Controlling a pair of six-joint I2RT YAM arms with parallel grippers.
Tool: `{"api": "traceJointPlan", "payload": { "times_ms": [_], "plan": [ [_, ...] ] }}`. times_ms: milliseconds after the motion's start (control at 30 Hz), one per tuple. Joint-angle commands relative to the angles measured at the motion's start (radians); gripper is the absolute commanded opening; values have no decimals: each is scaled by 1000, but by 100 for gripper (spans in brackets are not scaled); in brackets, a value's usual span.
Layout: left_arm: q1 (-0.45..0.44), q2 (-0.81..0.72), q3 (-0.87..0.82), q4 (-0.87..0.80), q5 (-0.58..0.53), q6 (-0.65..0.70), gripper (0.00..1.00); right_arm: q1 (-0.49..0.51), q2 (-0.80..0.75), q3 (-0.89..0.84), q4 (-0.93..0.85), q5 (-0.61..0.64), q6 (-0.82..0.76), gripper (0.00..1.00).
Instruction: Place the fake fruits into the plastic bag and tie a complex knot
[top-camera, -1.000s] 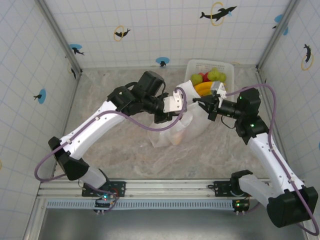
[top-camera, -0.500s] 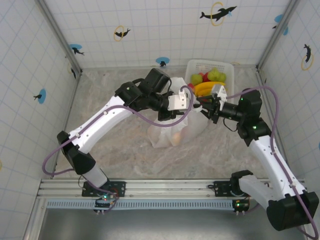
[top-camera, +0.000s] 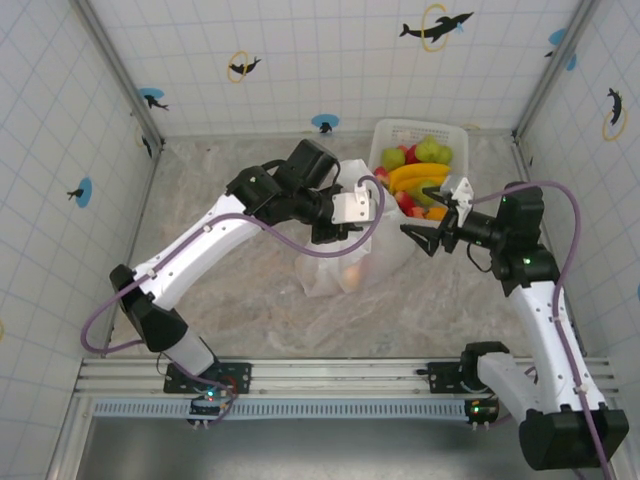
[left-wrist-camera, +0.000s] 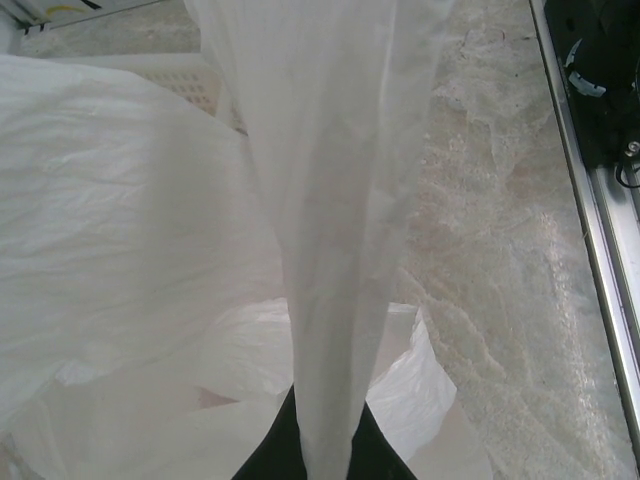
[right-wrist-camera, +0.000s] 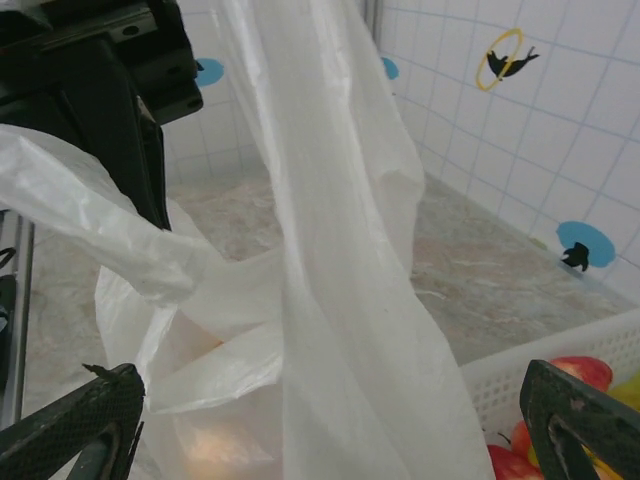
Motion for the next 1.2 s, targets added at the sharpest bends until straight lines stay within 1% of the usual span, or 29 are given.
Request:
{"api": "traceJointPlan", "payload": {
  "times_ms": [0, 167, 333, 367, 533, 733, 800, 1000, 1167],
  "plan": [
    [14, -23, -9, 2, -17, 2, 0, 62, 42, 66, 14, 15, -21, 99],
    [33, -24, 0, 2, -14, 0, 0, 124, 131, 138, 67, 34, -26, 100],
    [39, -13, 15, 0, -17, 2, 0, 166, 211, 210, 82, 10, -28, 100],
    [39, -10, 21, 0, -15, 2, 0, 173, 224, 220, 117, 4, -27, 100],
    [42, 2, 29, 7, -20, 3, 0, 198, 280, 262, 130, -3, -25, 100],
    [42, 18, 47, 4, -28, -2, 0, 224, 309, 275, 129, -4, -29, 99],
    [44, 19, 52, 5, -30, -4, 0, 233, 314, 279, 124, -10, -29, 96],
    [44, 28, 64, 7, -32, -8, 0, 240, 309, 275, 128, -20, -29, 83],
    [44, 38, 67, 5, -39, -10, 0, 240, 292, 268, 130, -11, -28, 74]
  ]
}}
